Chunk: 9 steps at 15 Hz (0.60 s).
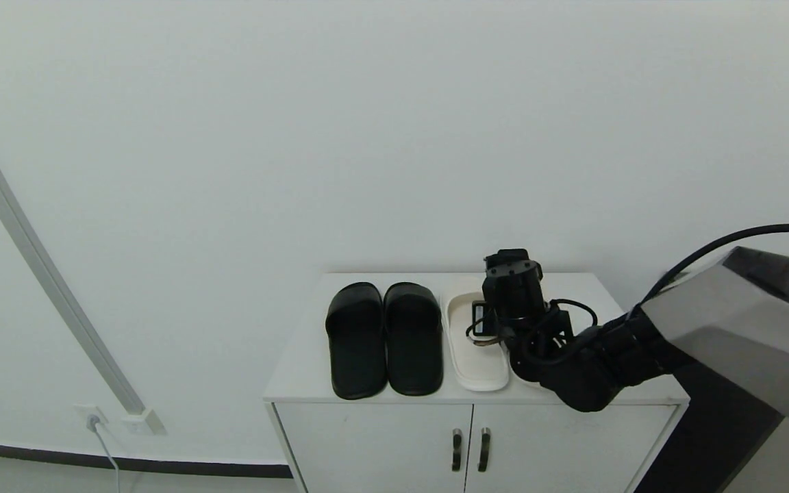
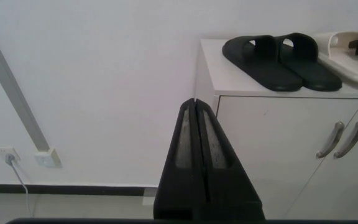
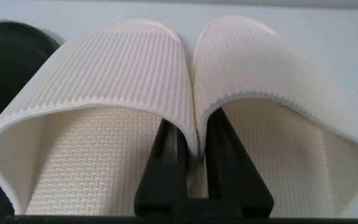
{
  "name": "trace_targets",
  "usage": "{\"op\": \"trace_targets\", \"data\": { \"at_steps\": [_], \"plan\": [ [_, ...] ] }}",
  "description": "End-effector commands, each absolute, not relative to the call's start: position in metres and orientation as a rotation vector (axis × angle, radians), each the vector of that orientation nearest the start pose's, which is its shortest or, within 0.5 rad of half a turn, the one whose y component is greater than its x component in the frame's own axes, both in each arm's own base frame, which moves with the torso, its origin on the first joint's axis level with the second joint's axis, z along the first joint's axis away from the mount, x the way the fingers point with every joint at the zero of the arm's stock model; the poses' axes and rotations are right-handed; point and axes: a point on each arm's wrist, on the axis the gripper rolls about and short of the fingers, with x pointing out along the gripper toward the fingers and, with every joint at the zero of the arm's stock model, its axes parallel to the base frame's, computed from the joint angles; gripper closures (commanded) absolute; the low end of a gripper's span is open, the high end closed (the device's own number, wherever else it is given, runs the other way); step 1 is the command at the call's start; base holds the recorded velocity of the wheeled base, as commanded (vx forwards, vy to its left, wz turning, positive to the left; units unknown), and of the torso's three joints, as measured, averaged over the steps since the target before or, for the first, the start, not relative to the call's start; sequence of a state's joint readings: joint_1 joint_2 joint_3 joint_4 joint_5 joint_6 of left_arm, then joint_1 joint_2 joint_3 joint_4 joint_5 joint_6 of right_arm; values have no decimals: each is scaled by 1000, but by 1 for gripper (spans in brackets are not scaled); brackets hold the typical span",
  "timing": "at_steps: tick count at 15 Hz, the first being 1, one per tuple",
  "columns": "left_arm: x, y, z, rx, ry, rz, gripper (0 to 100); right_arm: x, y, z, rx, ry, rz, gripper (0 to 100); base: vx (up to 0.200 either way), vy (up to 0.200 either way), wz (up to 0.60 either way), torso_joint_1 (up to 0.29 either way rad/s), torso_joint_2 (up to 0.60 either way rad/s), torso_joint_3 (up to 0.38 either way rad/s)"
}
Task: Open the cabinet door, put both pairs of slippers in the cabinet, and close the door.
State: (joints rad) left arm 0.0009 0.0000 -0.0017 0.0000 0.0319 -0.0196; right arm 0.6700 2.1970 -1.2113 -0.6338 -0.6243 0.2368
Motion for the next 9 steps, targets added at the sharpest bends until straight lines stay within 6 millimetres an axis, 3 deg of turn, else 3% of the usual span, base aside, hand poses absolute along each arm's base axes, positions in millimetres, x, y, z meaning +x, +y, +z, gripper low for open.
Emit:
{"op": "trace_targets", "data": {
  "at_steps": [1, 5, 9],
  "plan": [
    [-23, 1, 76, -20, 0, 34, 100, 312, 233, 158, 45, 227, 113, 100, 0, 0, 0, 0, 0, 0],
    [-23, 1, 76, -18, 0, 34, 100, 238, 201, 190, 4, 227, 436, 100, 0, 0, 0, 0, 0, 0],
    [-23, 1, 76, -17, -2, 34, 100, 182, 166, 199, 33, 240, 797, 100, 0, 0, 0, 0, 0, 0]
  ]
}}
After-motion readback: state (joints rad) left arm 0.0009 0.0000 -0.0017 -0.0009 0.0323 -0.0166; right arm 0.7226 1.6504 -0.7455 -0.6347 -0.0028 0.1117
